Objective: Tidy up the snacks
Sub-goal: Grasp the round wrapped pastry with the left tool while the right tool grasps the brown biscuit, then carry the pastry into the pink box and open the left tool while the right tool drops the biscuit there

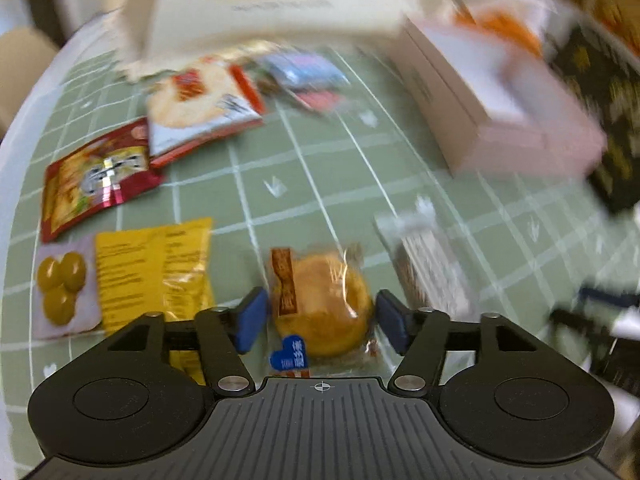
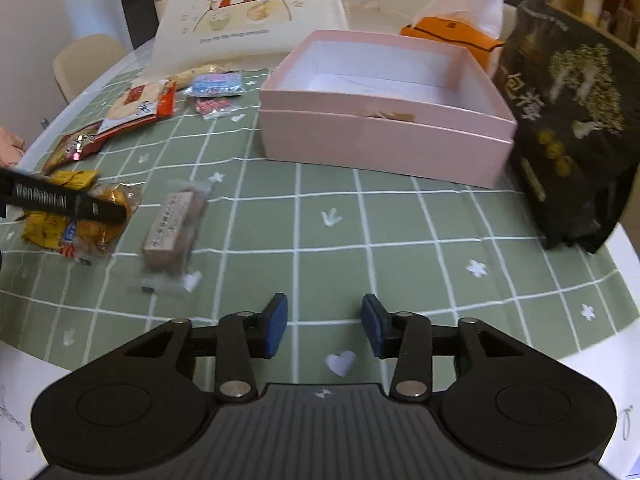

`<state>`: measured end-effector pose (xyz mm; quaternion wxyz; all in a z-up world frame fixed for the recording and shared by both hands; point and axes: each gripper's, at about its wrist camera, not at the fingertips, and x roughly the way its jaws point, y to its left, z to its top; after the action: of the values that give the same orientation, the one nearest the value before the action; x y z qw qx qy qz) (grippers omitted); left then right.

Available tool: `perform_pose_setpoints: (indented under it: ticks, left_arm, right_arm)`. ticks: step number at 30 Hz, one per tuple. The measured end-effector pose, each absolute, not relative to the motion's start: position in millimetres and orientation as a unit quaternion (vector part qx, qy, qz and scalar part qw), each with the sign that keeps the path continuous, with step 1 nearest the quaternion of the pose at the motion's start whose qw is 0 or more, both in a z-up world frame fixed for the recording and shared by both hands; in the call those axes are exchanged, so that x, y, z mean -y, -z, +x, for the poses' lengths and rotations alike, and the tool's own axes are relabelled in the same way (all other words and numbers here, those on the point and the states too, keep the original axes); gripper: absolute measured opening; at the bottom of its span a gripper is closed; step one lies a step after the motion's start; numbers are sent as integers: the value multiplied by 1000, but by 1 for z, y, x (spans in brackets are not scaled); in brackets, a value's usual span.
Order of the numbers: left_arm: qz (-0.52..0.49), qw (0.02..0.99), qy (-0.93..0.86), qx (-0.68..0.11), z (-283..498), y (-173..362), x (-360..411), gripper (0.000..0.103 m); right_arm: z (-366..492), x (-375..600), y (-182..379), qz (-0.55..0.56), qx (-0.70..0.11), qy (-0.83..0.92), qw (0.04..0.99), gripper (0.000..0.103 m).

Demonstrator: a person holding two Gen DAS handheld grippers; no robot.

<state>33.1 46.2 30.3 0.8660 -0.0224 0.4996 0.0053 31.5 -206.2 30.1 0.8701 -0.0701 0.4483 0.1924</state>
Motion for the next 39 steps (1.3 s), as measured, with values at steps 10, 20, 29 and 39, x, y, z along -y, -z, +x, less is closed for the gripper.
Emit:
perform_pose_setpoints:
  ticks: [10,20,29,39]
  left_arm:
    - [-96,873,-13,-478,2,-46,-80,60]
    - [-102,866,-1,-489,-31,-61,-81,60]
    - [-109,860,72,-493,-32,-74,-42,60]
    - [-93,904,203,-364,44,-170,24,60]
  right_arm:
    - [33,163,-43,-44,-442,-260,857,59]
    - [54,81,-33,-107,-430,-309,842,46]
    - [17,149,-60,-121,-419,-301,848,37]
    - [24,253,-131,-55,-353,-192,914,37]
